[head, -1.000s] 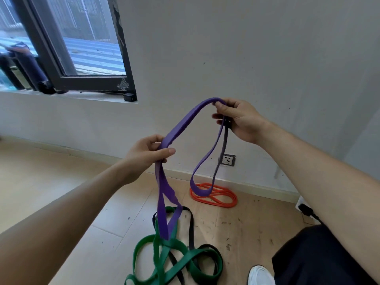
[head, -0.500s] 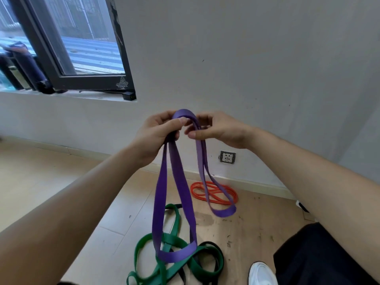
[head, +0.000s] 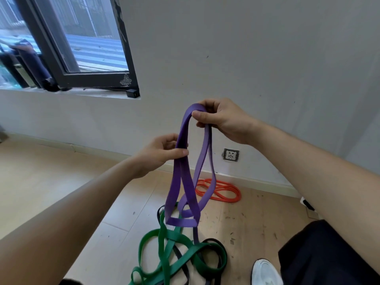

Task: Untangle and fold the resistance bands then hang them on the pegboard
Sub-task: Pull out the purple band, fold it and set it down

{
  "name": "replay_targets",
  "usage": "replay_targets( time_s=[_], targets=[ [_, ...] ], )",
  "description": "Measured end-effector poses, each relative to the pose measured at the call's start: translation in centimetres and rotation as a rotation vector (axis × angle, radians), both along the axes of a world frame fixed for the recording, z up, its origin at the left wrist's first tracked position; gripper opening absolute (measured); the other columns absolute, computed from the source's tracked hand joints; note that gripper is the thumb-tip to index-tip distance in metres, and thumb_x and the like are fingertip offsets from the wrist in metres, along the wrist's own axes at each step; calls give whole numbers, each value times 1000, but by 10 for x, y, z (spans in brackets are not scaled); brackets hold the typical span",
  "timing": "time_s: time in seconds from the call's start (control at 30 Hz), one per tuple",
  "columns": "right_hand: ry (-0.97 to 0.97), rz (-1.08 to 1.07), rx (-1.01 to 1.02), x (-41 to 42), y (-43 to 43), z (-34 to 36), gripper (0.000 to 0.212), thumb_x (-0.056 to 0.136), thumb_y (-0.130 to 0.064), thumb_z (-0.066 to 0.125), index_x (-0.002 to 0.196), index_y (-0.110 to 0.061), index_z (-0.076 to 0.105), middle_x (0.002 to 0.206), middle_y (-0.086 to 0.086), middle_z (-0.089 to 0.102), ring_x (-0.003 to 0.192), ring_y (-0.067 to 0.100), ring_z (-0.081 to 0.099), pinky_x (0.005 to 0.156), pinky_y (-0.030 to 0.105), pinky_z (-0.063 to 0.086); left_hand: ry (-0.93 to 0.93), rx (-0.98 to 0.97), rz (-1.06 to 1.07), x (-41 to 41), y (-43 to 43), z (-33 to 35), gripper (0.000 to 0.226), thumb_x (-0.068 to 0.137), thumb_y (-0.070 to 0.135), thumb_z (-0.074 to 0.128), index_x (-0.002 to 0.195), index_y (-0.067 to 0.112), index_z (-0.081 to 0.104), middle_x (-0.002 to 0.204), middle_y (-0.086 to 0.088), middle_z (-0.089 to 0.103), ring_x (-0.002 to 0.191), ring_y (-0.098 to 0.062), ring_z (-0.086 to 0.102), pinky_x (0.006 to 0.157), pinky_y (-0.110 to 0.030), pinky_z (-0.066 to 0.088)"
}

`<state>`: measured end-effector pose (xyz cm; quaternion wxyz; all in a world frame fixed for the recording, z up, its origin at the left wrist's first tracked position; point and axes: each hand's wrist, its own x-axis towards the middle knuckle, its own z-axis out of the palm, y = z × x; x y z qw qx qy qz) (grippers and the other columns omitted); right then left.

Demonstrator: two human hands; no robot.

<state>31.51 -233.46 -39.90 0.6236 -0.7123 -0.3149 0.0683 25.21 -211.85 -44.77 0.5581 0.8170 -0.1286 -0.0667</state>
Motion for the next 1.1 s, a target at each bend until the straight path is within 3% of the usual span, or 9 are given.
replay_targets(
  time_s=[0.13, 0.33, 0.47, 0.57, 0.63, 0.73, 0.8, 0.9, 1.1],
  targets=[
    [37, -56, 79, 7, -10, 3, 9, 93, -17, 69, 99, -11, 69, 82, -4, 64, 78, 15, 62, 89, 38, 50, 12, -83, 36, -2, 1, 1, 23, 97, 12, 63, 120, 13, 64, 93, -3, 72, 91, -17, 72, 79, -27, 58],
    [96, -70, -13, 19, -35, -2, 36, 88, -31, 70, 111, -4, 69, 87, 1, 60, 81, 15, 61, 89, 36, 48, -40, -154, 70, -3, 2, 10, 27, 96, 19, 62, 122, 15, 65, 82, 3, 65, 83, -16, 67, 77, -27, 57],
    [115, -71, -196, 19, -48, -11, 34, 91, -25, 69, 117, -4, 68, 94, 5, 64, 88, 15, 66, 92, 36, 50, -20, -296, 103, -3, 4, 18, 39, 86, 29, 65, 121, 12, 66, 76, -3, 60, 76, -18, 61, 75, -28, 54],
    [70, -9, -426, 16, -47, -16, 30, 88, -27, 75, 114, -12, 72, 103, 14, 71, 101, 25, 69, 99, 43, 50, -11, -378, 105, 0, 3, 21, 38, 87, 31, 66, 117, 8, 67, 72, -1, 55, 68, -13, 56, 79, -33, 46],
    [48, 64, -554, 9, -38, -17, 29, 88, -27, 76, 114, -15, 73, 109, 12, 72, 105, 24, 69, 99, 38, 52, -9, -399, 88, 0, -3, 22, 35, 87, 30, 66, 113, 6, 68, 69, -1, 52, 64, -12, 53, 79, -32, 44],
    [31, 129, -515, -3, -19, -11, 32, 87, -26, 77, 116, -16, 70, 111, 4, 73, 104, 14, 70, 97, 30, 53, -45, -312, 39, -4, -15, 21, 29, 88, 28, 66, 107, 7, 68, 69, 0, 54, 64, -11, 52, 71, -24, 46],
    [-43, 92, -431, -8, -7, -6, 30, 86, -29, 78, 111, -14, 71, 99, 1, 73, 90, 10, 68, 84, 26, 54, -79, -241, 33, -4, -19, 19, 24, 90, 25, 68, 106, 7, 69, 70, 2, 58, 64, -9, 54, 66, -19, 47],
    [-156, 54, -460, -9, 1, -1, 32, 86, -35, 78, 102, -9, 73, 80, 2, 66, 71, 10, 59, 68, 31, 51, -104, -187, 75, -2, -17, 17, 28, 85, 30, 77, 101, 9, 69, 76, -3, 63, 70, -12, 60, 71, -22, 52],
    [-187, 32, -459, -9, 0, 3, 27, 90, -25, 75, 108, -6, 72, 90, 16, 69, 74, 10, 62, 72, 36, 57, -49, -47, 23, -2, -2, 5, 17, 88, 15, 74, 102, 11, 65, 91, -6, 70, 85, -17, 69, 84, -28, 58]
  ],
)
